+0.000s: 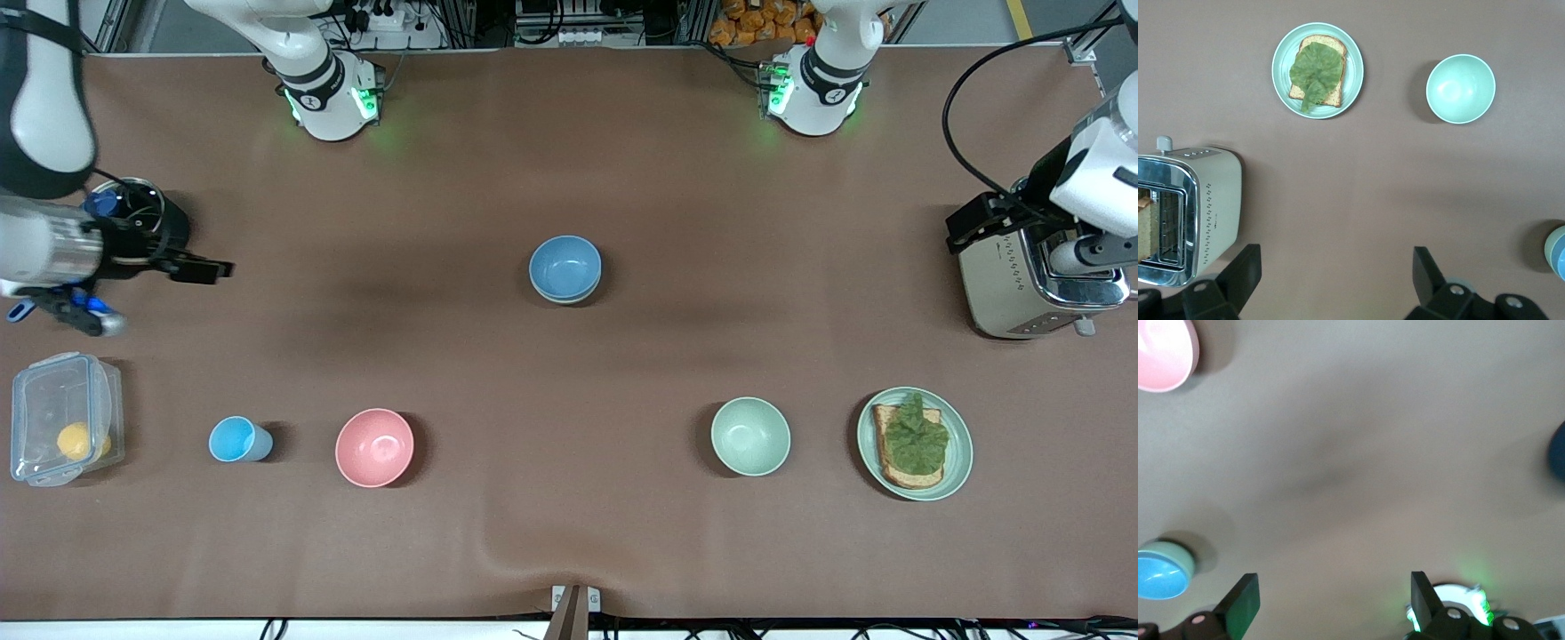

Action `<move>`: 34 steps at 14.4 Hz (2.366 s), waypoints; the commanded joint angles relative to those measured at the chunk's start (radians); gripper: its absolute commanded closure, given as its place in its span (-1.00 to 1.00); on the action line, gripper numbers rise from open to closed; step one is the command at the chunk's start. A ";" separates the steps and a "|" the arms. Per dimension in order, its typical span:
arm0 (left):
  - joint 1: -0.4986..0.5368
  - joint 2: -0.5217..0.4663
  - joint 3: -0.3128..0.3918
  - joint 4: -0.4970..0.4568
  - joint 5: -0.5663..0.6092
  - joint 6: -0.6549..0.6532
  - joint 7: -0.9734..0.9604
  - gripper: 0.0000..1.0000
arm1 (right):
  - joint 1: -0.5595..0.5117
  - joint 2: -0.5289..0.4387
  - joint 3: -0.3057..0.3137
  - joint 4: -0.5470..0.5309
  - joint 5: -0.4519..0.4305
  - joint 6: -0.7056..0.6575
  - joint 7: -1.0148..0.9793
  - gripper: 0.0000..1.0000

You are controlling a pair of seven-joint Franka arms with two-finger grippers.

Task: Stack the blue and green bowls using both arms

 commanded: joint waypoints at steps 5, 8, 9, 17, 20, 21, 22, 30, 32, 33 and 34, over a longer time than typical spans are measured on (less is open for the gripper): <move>-0.151 -0.050 0.180 -0.030 -0.061 -0.017 0.107 -1.00 | -0.003 -0.164 0.022 0.007 -0.102 0.151 -0.070 -1.00; -0.157 -0.067 0.180 -0.047 -0.063 -0.017 0.099 -1.00 | -0.003 -0.181 0.097 0.061 -0.128 0.185 -0.069 -1.00; -0.159 -0.067 0.182 -0.047 -0.063 -0.017 0.098 -1.00 | -0.003 -0.181 0.128 0.068 -0.162 0.195 -0.067 -1.00; -0.159 -0.090 0.183 -0.076 -0.061 -0.008 0.102 -1.00 | -0.050 -0.187 0.168 0.090 -0.179 0.200 -0.308 -1.00; -0.157 -0.107 0.185 -0.105 -0.063 0.003 0.102 -1.00 | -0.074 -0.188 0.162 0.088 -0.117 0.197 -0.304 -1.00; -0.157 -0.105 0.185 -0.104 -0.063 0.005 0.102 -1.00 | -0.074 -0.190 0.162 0.085 -0.116 0.196 -0.304 -1.00; -0.157 -0.105 0.185 -0.102 -0.063 0.006 0.102 -1.00 | -0.074 -0.192 0.162 0.082 -0.116 0.194 -0.302 -1.00; -0.161 -0.095 0.183 -0.092 -0.064 0.005 0.116 -1.00 | -0.072 -0.192 0.162 0.082 -0.117 0.186 -0.303 -1.00; -0.170 -0.093 0.185 -0.087 -0.061 0.006 0.107 -1.00 | -0.070 -0.189 0.162 0.084 -0.119 0.185 -0.304 -1.00; -0.170 -0.093 0.185 -0.086 -0.063 0.006 0.107 -1.00 | -0.072 -0.187 0.162 0.082 -0.121 0.185 -0.304 -1.00; -0.170 -0.093 0.185 -0.086 -0.063 0.006 0.110 -1.00 | -0.074 -0.182 0.163 0.085 -0.121 0.180 -0.305 -1.00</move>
